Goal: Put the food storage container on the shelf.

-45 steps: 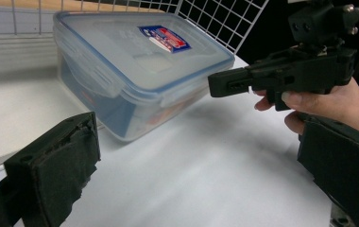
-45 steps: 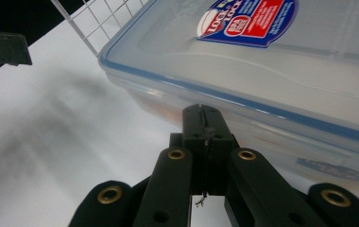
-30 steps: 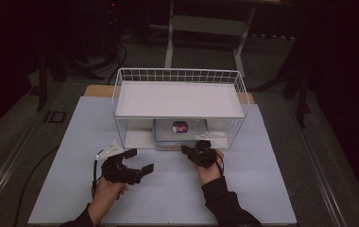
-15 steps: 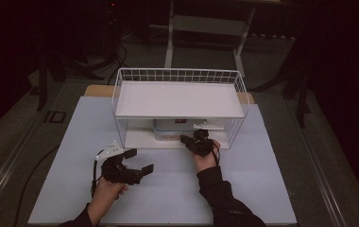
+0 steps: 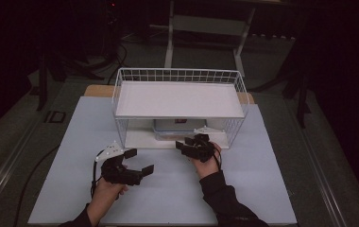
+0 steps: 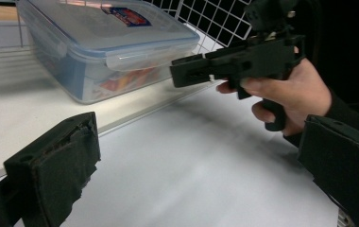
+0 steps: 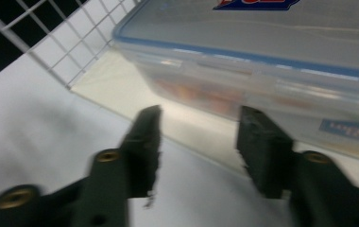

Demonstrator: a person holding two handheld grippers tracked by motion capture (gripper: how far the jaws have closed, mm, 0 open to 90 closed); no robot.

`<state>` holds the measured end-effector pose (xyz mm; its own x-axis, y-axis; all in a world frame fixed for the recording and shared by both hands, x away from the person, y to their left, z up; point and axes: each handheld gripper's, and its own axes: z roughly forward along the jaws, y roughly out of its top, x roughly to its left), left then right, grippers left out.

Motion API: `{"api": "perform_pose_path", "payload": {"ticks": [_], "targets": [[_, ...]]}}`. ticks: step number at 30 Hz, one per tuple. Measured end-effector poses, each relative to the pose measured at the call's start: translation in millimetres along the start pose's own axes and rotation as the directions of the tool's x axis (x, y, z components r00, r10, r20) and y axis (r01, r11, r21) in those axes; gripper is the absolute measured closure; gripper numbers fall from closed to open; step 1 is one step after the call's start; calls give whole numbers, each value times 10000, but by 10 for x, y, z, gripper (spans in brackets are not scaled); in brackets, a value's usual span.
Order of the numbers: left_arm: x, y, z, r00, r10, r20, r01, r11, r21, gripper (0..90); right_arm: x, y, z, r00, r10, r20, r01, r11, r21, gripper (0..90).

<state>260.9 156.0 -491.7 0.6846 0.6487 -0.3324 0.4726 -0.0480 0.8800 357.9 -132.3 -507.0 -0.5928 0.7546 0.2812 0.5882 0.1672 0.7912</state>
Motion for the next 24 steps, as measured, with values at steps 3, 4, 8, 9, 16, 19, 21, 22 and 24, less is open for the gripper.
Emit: {"api": "perform_pose_path", "payload": {"ticks": [3, 4, 8, 9, 16, 19, 21, 22, 24], "targets": [[-10, -3, 9, 10000, 33, 7, -33, 10000, 20, 0, -6, -54, -66, 9995, -120, -291, 121, 9999, 26, 277], [-13, -4, 10, 10000, 19, 33, -19, 10000, 6, 0, -6, -72, -94, 9992, -141, -375, 140, 9999, -15, 253], [-48, -7, 5, 9999, 133, 69, -133, 9999, 31, 0, -6, -145, -233, 9974, -84, -721, 74, 9999, -137, 183], [-58, -7, 2, 9997, 218, 76, -218, 9997, 52, 0, -2, -165, -273, 9971, -149, -750, 139, 9998, -138, 183], [-101, -7, -16, 9989, 445, 125, -445, 9990, 63, 0, -10, -344, -572, 9969, -263, -747, 246, 9994, -243, 185], [-113, -15, -19, 9989, 443, 152, -444, 9990, 69, 0, -22, -418, -696, 9973, -312, -658, 292, 9991, -310, 185], [-121, -23, -17, 9988, 461, 179, -463, 9989, 102, 0, -37, -460, -769, 9975, -352, -609, 329, 9987, -379, 185], [-125, -28, -16, 9987, 474, 177, -477, 9988, 132, 0, -45, -481, -801, 9977, -334, -584, 310, 9987, -407, 185], [-127, -39, -16, 9986, 481, 211, -484, 9987, 141, 0, -61, -523, -849, 9978, -368, -548, 348, 9987, -373, 185]]}}
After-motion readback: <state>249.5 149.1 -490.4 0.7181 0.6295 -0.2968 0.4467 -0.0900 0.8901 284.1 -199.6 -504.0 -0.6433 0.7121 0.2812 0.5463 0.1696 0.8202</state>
